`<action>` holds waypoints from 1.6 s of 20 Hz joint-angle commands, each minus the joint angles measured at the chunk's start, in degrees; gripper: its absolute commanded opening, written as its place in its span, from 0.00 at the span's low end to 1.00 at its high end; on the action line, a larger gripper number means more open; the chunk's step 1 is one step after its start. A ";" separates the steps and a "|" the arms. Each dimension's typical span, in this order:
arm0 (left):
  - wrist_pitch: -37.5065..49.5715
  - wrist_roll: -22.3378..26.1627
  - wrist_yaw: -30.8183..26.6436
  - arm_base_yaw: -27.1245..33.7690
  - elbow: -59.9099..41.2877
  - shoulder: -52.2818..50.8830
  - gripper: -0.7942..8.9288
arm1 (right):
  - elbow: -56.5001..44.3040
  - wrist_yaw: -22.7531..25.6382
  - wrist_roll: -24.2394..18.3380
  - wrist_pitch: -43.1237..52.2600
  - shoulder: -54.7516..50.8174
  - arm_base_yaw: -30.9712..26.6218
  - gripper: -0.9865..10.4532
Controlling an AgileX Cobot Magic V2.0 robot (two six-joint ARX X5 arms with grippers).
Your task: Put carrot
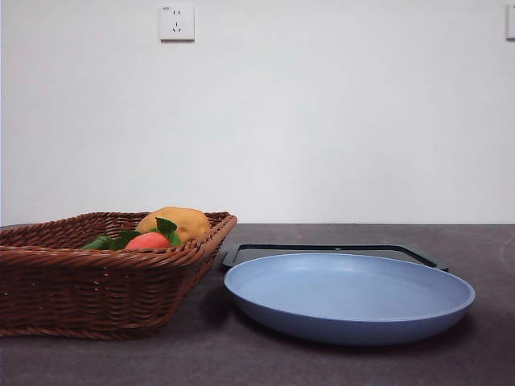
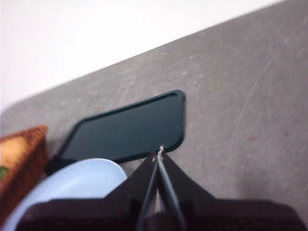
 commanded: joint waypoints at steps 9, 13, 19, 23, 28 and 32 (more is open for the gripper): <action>-11.91 -4.24 2.19 0.00 7.58 2.99 0.09 | 6.93 -4.42 8.48 -6.88 4.98 0.07 0.09; -12.90 -3.89 2.21 0.00 12.66 8.72 0.09 | 12.61 -4.44 7.87 -9.46 10.38 0.07 0.09; -12.94 -0.57 4.31 -0.02 20.31 20.22 0.09 | 21.44 -7.34 3.52 -12.85 20.00 0.07 0.09; -13.55 4.31 9.01 -0.07 25.68 28.00 0.09 | 26.58 -11.61 1.53 -14.86 26.80 0.07 0.09; -16.44 8.61 17.73 -0.66 33.20 40.15 0.09 | 32.17 -18.01 -1.38 -18.58 37.94 0.07 0.09; -22.05 10.97 23.58 -3.69 37.35 50.95 0.09 | 34.16 -22.97 -4.50 -20.94 49.55 0.09 0.09</action>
